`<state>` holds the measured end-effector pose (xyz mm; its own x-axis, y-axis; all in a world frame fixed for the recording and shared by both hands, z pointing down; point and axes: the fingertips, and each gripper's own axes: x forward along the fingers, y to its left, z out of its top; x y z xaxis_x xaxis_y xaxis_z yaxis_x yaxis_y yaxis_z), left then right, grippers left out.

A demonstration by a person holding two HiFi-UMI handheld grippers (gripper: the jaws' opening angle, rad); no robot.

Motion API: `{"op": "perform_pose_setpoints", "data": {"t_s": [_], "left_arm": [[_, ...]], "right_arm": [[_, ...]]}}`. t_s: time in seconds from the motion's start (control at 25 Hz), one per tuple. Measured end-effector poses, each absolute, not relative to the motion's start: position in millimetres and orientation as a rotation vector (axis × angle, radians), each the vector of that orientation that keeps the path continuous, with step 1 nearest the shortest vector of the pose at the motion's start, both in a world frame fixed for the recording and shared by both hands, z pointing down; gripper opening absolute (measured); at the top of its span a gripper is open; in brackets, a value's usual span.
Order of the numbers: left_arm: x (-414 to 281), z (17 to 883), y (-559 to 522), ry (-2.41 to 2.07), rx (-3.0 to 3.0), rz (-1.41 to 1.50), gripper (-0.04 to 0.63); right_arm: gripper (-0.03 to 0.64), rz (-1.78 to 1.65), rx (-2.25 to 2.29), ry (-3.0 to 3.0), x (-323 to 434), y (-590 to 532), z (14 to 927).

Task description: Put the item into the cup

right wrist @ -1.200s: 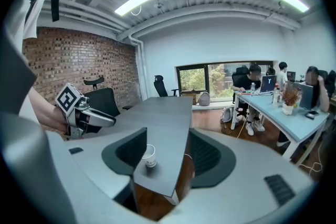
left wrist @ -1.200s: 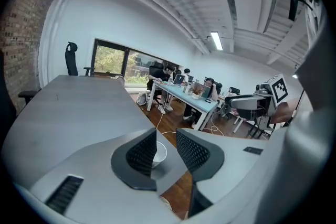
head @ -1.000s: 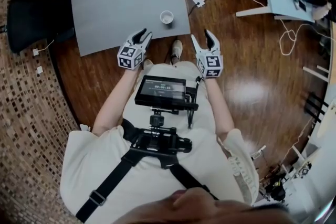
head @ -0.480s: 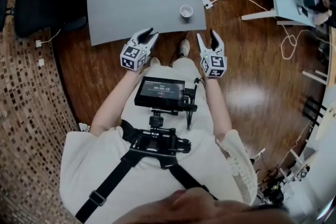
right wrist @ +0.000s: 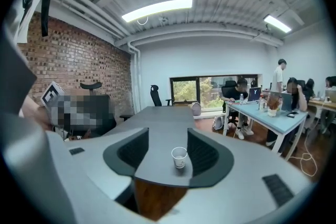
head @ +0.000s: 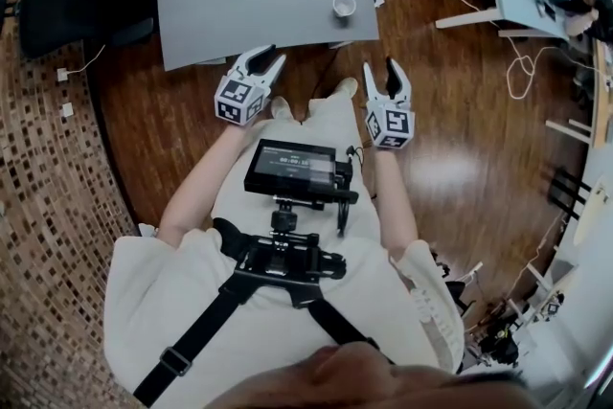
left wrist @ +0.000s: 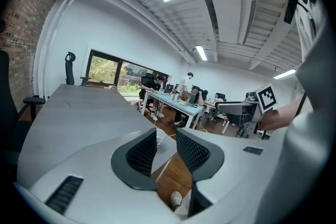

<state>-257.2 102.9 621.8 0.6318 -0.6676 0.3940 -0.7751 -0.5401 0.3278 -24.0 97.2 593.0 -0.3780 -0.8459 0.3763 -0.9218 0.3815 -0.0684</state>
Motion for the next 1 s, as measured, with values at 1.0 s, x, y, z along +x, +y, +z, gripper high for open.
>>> {"op": "perform_pose_setpoints", "data": {"t_s": [1.0], "left_arm": [[-185.1,627.9,111.4,-1.195,2.305,0.387,0.12]], "right_arm": [[0.241,0.483,1.39,-2.441,13.7,127.2,608.8]]}}
